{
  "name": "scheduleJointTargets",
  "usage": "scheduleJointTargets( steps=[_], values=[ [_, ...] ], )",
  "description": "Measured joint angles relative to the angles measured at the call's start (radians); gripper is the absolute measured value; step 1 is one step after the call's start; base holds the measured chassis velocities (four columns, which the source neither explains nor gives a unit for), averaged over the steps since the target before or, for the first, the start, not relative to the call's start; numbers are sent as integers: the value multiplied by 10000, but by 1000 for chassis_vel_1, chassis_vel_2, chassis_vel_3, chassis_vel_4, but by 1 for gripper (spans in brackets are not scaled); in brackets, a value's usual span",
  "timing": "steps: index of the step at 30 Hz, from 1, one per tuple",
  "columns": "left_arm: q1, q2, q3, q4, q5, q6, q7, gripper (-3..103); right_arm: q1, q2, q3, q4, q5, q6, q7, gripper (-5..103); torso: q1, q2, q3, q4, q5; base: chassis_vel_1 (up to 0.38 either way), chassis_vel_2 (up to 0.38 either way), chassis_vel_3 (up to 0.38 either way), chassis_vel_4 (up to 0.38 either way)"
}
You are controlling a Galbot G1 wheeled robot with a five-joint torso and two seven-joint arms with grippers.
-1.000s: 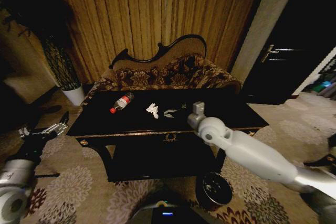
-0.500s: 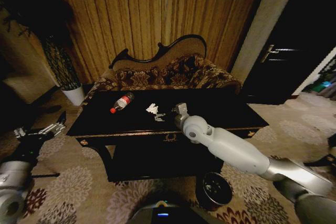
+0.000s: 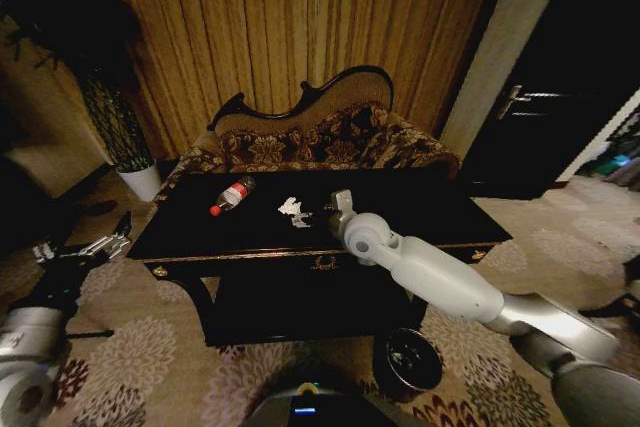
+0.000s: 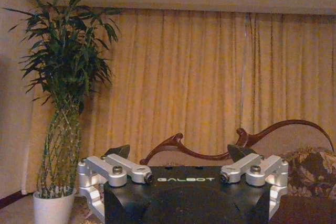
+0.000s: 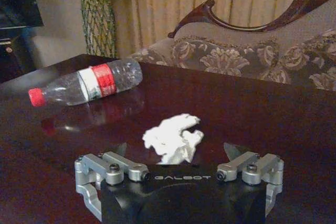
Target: Move to the front of the table and place the trash on the table into the trash bin.
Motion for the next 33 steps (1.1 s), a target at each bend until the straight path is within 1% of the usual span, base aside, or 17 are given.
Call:
scheduleJointTargets(
  steps=[5,11,19,20,21,24,26,28,29,32,33],
  values=[
    [12,-57,-14,-19,4,2,0,100,163,374,-217,-378,-40,14,10,100,0,0,0,0,0,0,0,0,0],
    [2,-5,-67,14,5,2,1,100,340,634,-441,-842,-136,-35,99,100,0,0,0,0,0,0,0,0,0],
    [5,17,-116,40,-14,-1,0,100,364,632,-484,-1075,-210,-48,103,100,0,1,0,0,0,0,0,0,0],
    [4,6,-105,42,-15,-2,1,100,364,610,-487,-1073,-201,-48,103,103,0,0,0,0,1,0,0,0,0],
    [4,6,-105,42,-15,-2,1,100,364,610,-487,-1073,-201,-48,103,103,0,0,0,0,1,0,0,0,0],
    [-25,-21,-64,43,-16,-2,1,100,358,567,-487,-1080,-196,-49,103,89,0,1,0,0,0,0,0,0,0],
    [-28,-23,-61,43,-16,-2,0,100,352,559,-487,-1080,-196,-48,103,89,0,0,1,0,1,0,0,0,0],
    [-26,-45,-53,45,-16,-10,4,100,320,523,-495,-1076,-204,-48,103,79,0,1,0,-1,1,0,0,0,0],
    [-26,-45,-53,45,-16,-10,4,100,320,523,-495,-1076,-204,-48,103,79,0,1,0,-1,1,0,0,0,0],
    [-4,-61,-60,60,-15,-29,13,100,311,502,-506,-1067,-220,-20,102,62,0,1,0,0,1,0,0,0,0],
    [-4,-61,-60,60,-15,-29,13,100,311,502,-506,-1067,-220,-20,102,62,0,1,0,0,1,0,0,0,0]
  ],
)
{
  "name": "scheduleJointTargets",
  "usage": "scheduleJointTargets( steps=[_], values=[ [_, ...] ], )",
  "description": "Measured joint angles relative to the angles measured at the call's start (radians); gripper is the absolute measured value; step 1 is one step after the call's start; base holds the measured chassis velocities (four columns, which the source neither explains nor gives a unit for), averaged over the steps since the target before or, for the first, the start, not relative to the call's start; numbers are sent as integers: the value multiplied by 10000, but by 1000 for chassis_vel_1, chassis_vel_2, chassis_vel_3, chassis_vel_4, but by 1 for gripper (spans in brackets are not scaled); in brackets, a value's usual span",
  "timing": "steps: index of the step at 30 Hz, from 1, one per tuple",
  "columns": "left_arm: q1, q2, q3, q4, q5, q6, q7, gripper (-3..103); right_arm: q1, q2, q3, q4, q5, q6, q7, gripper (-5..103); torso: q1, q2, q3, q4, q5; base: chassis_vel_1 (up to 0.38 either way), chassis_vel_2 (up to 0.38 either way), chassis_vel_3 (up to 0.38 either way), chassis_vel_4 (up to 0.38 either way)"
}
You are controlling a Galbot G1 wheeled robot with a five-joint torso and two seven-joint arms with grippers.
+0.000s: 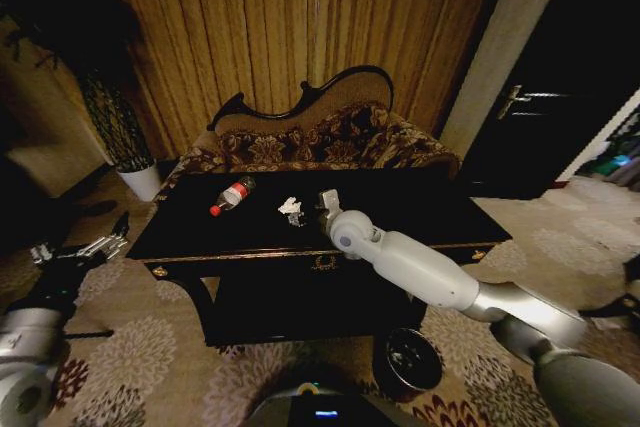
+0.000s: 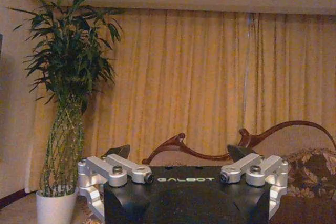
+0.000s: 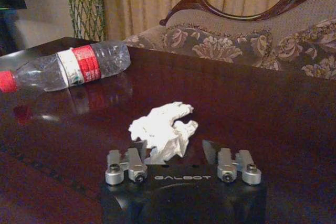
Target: Move to the front of the table and place the trash on the table into the trash bin.
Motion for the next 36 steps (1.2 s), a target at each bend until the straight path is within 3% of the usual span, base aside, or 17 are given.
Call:
scheduleJointTargets(
  steps=[3,5,12,17,27,36],
  values=[
    [1,7,-7,10,0,-12,5,100,11,-18,-11,13,-9,44,-1,46,0,0,0,0,0,0,0,0,0],
    [-1,10,-7,11,0,-13,6,100,12,-29,-13,28,-10,52,-2,46,0,0,0,0,0,0,0,0,0],
    [-45,27,35,45,1,-23,21,100,8,-219,-82,107,-48,186,-7,14,0,0,0,0,0,0,0,0,0],
    [-59,49,39,70,2,-29,28,100,-1,-279,-94,148,-56,220,-9,2,0,0,0,0,0,0,0,0,0],
    [-49,42,-6,92,-4,-41,47,100,80,-260,-189,203,-54,236,-14,0,1,0,0,0,0,0,0,0,0],
    [-89,139,-2,185,-48,-50,49,100,-115,-574,435,357,-271,1115,-154,0,0,0,0,1,0,0,0,0,0]
  ],
)
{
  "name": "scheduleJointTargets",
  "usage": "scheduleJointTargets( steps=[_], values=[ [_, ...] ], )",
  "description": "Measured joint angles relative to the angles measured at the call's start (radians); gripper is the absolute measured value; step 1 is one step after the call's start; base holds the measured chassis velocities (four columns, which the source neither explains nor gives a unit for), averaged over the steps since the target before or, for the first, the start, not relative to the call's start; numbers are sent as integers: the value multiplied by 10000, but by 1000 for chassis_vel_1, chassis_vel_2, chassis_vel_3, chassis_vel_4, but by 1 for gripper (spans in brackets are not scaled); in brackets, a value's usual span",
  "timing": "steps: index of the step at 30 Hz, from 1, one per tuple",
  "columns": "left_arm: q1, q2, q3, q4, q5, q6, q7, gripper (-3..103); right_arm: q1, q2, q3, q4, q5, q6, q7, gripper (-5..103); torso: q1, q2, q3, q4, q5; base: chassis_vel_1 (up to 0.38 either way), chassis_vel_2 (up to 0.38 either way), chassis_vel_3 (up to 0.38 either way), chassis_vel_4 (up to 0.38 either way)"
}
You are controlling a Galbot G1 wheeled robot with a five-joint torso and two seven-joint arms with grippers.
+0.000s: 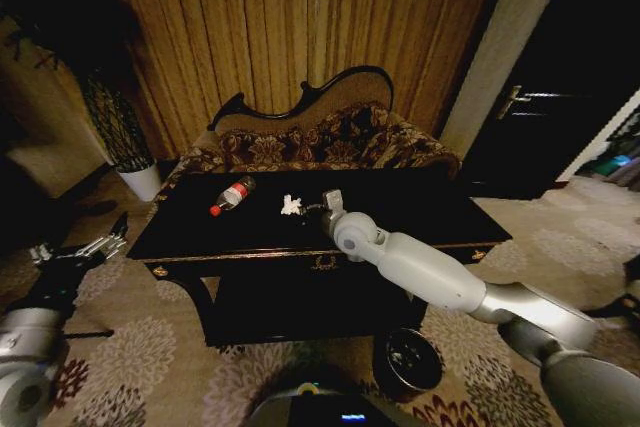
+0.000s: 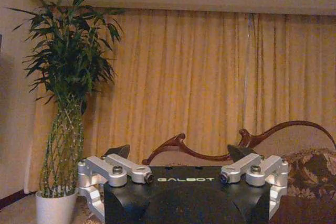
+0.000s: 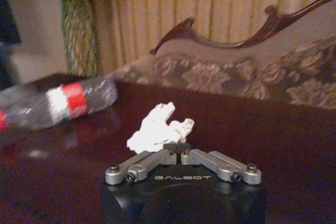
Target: Move to the front of the table and place the trash on the table into the trash bin.
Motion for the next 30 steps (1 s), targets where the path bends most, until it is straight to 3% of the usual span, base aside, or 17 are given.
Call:
scheduleJointTargets(
  steps=[5,10,15,21,30],
  values=[
    [-35,29,15,70,-46,-10,17,100,-389,-473,683,22,-302,599,-304,0,0,-1,0,-2,1,0,0,0,0],
    [-62,199,33,273,-163,-137,148,100,-1376,-1237,2185,14,-1099,1311,-992,0,0,0,0,-2,1,0,0,0,0],
    [-195,514,42,722,-470,-285,493,100,-3259,-1967,4193,175,-2042,1788,-1610,0,0,-1,0,3,5,0,0,0,0],
    [-505,1030,260,1401,-776,-411,821,100,-5661,-3022,6239,448,-3157,2431,-2418,0,-1,0,-1,-8,-3,0,0,0,0],
    [-807,1472,555,1933,-927,-542,1210,100,-7978,-3139,8541,857,-3855,2961,-2488,0,0,0,-1,0,0,0,0,0,0]
  ],
)
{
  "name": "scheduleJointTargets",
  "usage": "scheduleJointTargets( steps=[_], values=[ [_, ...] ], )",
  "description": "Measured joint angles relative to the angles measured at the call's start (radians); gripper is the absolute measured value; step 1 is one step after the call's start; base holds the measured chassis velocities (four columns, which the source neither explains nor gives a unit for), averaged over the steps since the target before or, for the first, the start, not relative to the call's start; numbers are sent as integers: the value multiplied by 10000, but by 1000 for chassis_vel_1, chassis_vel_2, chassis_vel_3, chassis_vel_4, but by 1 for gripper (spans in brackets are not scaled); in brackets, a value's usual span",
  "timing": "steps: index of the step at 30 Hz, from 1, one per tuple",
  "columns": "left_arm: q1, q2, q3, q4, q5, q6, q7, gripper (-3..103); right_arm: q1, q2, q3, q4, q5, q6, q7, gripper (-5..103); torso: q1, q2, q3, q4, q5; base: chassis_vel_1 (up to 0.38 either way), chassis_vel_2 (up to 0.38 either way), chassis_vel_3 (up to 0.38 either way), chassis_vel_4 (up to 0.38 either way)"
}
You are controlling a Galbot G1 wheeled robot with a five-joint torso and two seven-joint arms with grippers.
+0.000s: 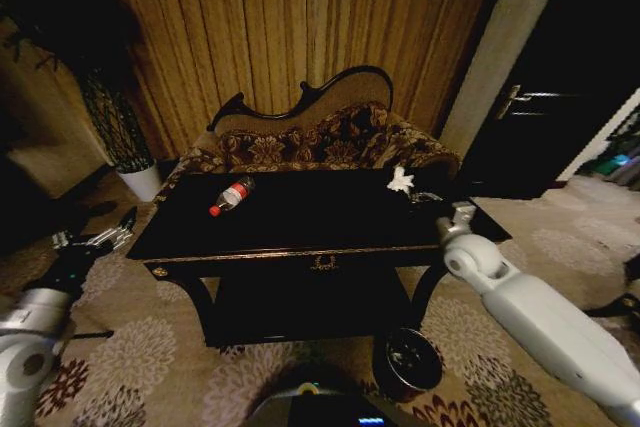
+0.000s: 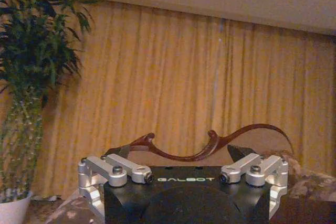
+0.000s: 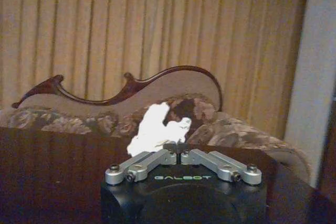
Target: Move to the front of the table and place the trash on the table into the trash bin.
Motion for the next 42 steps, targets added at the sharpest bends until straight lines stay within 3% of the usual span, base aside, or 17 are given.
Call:
scheduleJointTargets(
  steps=[5,12,21,38,42],
  values=[
    [37,275,18,225,-194,-137,308,100,-717,108,854,226,101,24,-196,0,0,0,0,-2,0,0,0,0,0],
    [-96,834,-42,618,-622,-404,881,100,-918,427,1580,461,617,-15,-1589,0,0,0,1,1,-2,0,0,0,0],
    [-288,1204,80,1102,-866,-697,1424,100,-1507,1076,2172,517,513,221,-2070,0,1,-2,2,-1,-1,0,0,0,0],
    [-528,1060,312,1164,-827,-681,1370,100,-1812,1128,2512,651,419,370,-2122,0,-1,-1,0,-3,0,161,-152,-153,157],
    [-362,880,188,798,-528,-158,451,100,-1811,1210,2196,598,119,649,-2111,0,-10,8,-5,0,-2,172,-158,-160,173]
  ],
)
